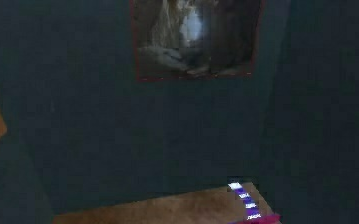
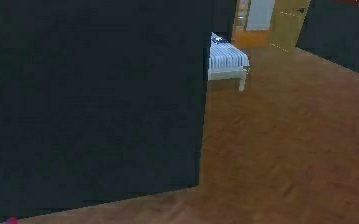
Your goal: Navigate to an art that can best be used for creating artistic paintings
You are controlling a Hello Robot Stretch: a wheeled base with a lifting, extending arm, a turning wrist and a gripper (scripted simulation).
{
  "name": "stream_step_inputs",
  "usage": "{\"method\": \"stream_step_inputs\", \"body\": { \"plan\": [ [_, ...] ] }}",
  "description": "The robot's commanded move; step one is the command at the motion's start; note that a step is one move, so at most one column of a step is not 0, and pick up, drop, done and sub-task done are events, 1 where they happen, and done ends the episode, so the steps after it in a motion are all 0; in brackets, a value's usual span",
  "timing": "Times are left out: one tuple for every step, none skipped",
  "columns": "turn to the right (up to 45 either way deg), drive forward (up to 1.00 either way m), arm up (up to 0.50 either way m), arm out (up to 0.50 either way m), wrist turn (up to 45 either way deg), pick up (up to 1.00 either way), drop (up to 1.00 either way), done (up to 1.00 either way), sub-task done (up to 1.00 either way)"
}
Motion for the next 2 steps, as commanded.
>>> {"method": "stream_step_inputs", "body": {
  "plan": [
    [0.0,0.4,0.0,0.0,0.0,0.0,0.0,0.0,0.0],
    [0.0,0.0,0.0,0.0,0.0,0.0,0.0,1.0,0.0]
  ]
}}
